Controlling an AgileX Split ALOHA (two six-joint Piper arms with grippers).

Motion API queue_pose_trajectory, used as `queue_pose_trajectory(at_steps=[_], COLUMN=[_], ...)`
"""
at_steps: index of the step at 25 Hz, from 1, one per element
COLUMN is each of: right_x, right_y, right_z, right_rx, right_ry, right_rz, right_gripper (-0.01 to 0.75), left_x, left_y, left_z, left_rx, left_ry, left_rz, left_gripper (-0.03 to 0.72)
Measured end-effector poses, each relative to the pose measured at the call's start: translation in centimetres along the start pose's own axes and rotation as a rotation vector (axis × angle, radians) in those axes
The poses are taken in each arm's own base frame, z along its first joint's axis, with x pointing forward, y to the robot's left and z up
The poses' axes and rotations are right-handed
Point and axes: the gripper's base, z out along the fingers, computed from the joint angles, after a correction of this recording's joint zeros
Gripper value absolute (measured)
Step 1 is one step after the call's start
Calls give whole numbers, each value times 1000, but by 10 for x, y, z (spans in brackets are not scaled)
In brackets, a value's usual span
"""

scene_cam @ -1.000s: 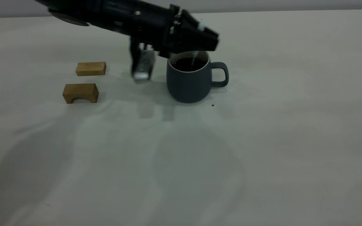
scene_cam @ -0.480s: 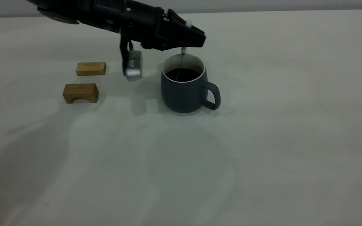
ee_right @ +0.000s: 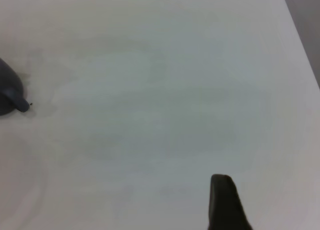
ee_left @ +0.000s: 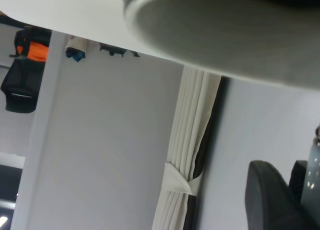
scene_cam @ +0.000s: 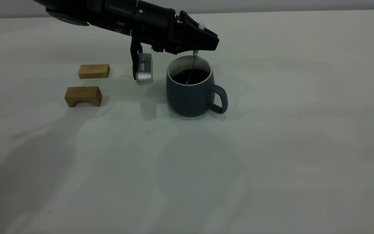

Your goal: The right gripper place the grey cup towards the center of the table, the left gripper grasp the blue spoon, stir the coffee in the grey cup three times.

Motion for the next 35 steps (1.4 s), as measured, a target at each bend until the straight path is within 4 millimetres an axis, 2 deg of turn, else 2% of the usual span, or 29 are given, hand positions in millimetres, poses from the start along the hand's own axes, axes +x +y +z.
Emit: queue_pose_trajectory(at_steps=[11,23,26,29,32,35], right_x=[0,0,0,0,0,0], right_y=[0,0,0,0,0,0], right_z=[0,0,0,0,0,0], right_rx=[0,0,0,0,0,0], right_ry=[0,0,0,0,0,0], right_rz=[0,0,0,0,0,0], right_gripper=[489,489,489,489,489,489], left_x=[2,2,1,3,7,15], left_y=[3,3,0,-9,-18,-24], left_z=[0,-1,-10,-28,-49,-67], left_rx=[-33,-44,-40,-2,47,88], left_ry=[20,29,43,56,70,69], left_rz=[-4,-5,-10,17,89,254], left_gripper=[142,384,458,514,531,533])
